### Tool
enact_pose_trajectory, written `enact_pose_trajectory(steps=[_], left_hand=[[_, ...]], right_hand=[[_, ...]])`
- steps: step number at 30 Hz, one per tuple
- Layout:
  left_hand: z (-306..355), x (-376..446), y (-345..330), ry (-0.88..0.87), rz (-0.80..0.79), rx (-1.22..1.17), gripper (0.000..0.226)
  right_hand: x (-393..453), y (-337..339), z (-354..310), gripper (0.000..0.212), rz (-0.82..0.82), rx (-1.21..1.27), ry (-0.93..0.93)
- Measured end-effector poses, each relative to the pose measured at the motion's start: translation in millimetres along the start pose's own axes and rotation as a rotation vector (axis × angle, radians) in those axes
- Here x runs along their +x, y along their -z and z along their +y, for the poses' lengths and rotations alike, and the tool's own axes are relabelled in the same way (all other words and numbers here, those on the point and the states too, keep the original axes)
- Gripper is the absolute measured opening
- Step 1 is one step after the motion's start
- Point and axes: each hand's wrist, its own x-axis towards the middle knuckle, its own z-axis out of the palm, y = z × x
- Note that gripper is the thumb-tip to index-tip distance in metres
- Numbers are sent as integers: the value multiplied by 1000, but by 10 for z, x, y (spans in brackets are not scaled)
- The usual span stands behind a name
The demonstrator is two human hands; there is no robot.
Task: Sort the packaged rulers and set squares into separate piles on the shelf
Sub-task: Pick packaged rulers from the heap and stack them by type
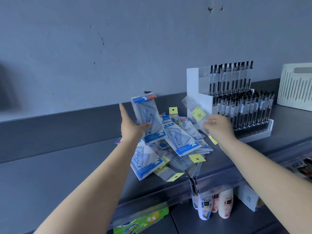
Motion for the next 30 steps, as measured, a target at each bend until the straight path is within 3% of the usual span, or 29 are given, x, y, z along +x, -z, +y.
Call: enact_pose_trajectory(steps=[2,5,7,16,24,30], left_hand=[[48,-23,18,9,-29,-46,101],[74,-77,70,1,22,-100,35],[76,-148,147,9,33,-185,21],[-38,-467,1050,1,225,-136,11],[-155,-711,2169,27,413,-57,6],[-278,-793,3001,45,520,-59,7]], right_hand=[[-48,6,-66,28,-10,76,9],[-182,-18,-190,17,-87,295,-1],[-302,-73,-269,14,-143,389,6],[-850,-655,-639,6,-415,601,-19],[-1357,-1298,-1132,23,-618,710,-102],[-1791,-1832,-1489,20,-741,636,-22]])
